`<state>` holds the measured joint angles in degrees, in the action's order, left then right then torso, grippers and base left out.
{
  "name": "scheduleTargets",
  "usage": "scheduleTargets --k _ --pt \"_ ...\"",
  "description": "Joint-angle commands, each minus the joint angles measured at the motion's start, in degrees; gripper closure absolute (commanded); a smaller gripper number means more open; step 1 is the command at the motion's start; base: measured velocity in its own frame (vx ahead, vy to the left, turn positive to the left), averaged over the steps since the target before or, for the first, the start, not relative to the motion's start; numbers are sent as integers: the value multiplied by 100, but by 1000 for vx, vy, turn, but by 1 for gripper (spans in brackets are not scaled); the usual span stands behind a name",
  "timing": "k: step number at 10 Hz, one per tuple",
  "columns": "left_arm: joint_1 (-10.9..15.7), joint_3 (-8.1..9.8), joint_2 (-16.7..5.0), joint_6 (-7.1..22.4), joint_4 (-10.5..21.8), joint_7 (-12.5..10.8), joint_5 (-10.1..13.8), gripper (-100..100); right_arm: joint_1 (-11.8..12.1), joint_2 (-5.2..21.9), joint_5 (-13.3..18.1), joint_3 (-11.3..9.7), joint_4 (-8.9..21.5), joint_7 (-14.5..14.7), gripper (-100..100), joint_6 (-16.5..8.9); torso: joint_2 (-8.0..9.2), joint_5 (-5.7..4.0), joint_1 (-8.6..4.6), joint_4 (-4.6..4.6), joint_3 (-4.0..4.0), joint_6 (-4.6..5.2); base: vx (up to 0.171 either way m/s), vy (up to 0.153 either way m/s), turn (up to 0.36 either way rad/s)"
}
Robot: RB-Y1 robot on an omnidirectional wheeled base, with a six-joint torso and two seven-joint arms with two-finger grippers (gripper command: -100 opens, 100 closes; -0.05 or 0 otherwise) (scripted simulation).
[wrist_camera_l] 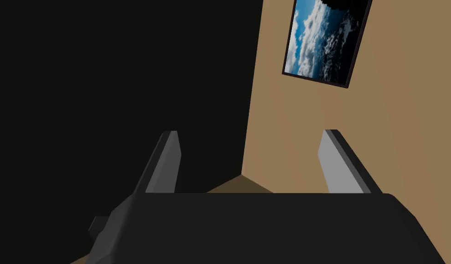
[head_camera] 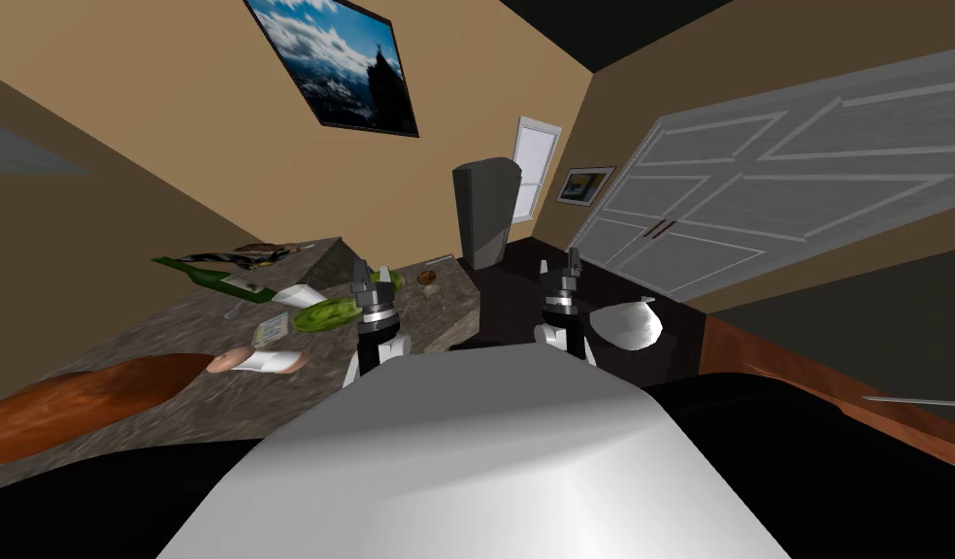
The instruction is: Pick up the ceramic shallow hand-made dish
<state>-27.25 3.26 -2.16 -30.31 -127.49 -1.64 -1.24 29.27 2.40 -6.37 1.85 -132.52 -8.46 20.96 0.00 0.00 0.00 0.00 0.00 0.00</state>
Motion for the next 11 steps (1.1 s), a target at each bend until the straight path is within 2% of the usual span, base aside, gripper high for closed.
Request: scheduleTargets --k 1,5,6,8,9,10,11 --pt "74 12 -229 179 6 -135 67 -100 0 0 0 0 0 0 0 0 0 0 0 0 0 0 -5 -16 -21" --pt "328 57 -658 746 11 -610 293 -100 0 0 0 0 0 0 0 0 9 -3 -12 2 5 1 -22 -35 -23" --pt "328 57 -658 796 11 -610 293 -100 0 0 0 0 0 0 0 0 7 -3 -14 2 4 1 -13 -30 -6" --pt "505 91 -882 1156 3 -949 453 -100 0 0 0 0 0 0 0 0 7 -3 -11 1 4 0 -22 -32 -24" --pt "505 91 -882 1231 3 -949 453 -100 0 0 0 0 0 0 0 0 7 -3 -12 2 4 1 -16 -33 -13" --pt "603 111 -997 1454 -4 -1137 542 -100 0 0 0 0 0 0 0 0 6 -3 -12 1 4 0 -25 -42 -19" --pt "603 111 -997 1472 -4 -1137 542 -100 0 0 0 0 0 0 0 0 8 -3 -15 2 4 1 -20 -31 -9"
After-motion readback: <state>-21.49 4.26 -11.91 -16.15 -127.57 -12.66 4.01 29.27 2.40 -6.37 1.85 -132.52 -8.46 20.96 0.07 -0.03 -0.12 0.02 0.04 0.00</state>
